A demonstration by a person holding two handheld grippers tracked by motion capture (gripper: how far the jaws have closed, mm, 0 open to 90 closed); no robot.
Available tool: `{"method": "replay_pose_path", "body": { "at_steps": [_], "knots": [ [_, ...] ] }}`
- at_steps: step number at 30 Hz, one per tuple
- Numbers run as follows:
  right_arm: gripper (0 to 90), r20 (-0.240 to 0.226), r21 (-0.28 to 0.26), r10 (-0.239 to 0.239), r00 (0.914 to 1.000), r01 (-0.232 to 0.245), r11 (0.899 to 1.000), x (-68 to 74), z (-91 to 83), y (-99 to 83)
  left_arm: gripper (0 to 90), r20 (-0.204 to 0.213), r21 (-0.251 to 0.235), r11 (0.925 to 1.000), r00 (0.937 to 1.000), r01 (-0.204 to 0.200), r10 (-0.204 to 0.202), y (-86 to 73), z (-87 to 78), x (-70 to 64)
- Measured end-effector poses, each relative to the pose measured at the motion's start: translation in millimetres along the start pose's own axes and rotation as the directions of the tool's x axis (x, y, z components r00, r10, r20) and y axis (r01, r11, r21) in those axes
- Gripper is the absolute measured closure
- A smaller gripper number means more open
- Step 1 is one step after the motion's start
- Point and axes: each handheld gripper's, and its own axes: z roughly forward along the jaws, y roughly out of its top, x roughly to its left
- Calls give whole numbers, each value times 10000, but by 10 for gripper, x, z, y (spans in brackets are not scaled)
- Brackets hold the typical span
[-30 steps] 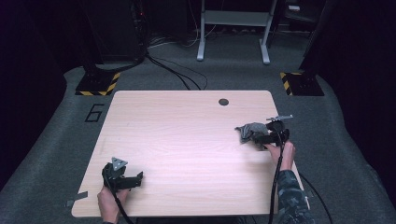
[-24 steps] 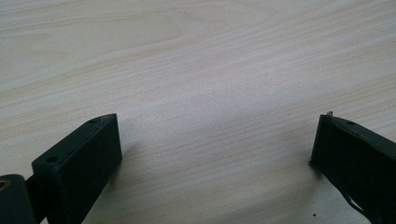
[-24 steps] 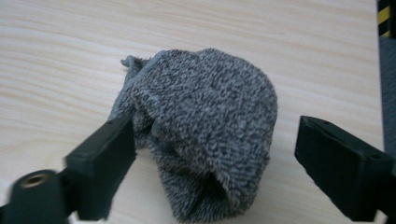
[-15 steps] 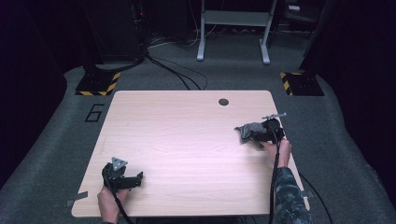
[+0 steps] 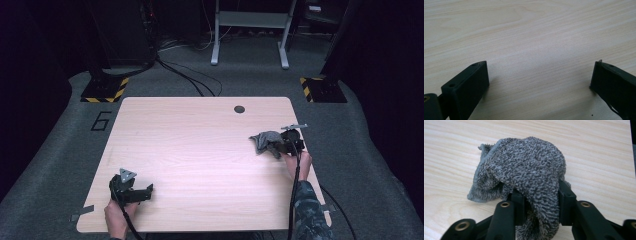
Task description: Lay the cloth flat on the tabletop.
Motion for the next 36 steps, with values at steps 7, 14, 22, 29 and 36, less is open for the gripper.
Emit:
{"method": "replay_pose_path", "body": {
  "at_steps": [7, 14, 22, 29, 36],
  "knots": [
    [692, -620, -565, 332, 9975, -367, 9977, -34, -84, -49, 15, -9, 3, 10000, 10000, -2, 2, 0, 0, -1],
    [692, -916, -987, 216, 9956, -307, 9946, 54, -298, -47, 15, -30, -44, 10000, 10000, -27, 27, 1, 3, 2],
    [689, -1352, -1558, -2, 9908, -211, 9876, 207, -574, 21, 14, -38, -61, 10000, 10000, -32, 31, 0, 3, 1],
    [686, -1690, -1932, -465, 9845, 131, 9811, 377, -761, 60, 14, -45, -68, 10000, 10000, -52, 52, 0, 3, 0],
    [683, -2033, -2147, -859, 9753, 412, 9758, 567, -857, 43, 15, -38, -67, 10000, 10000, -57, 57, 0, 2, -1]
  ]
}}
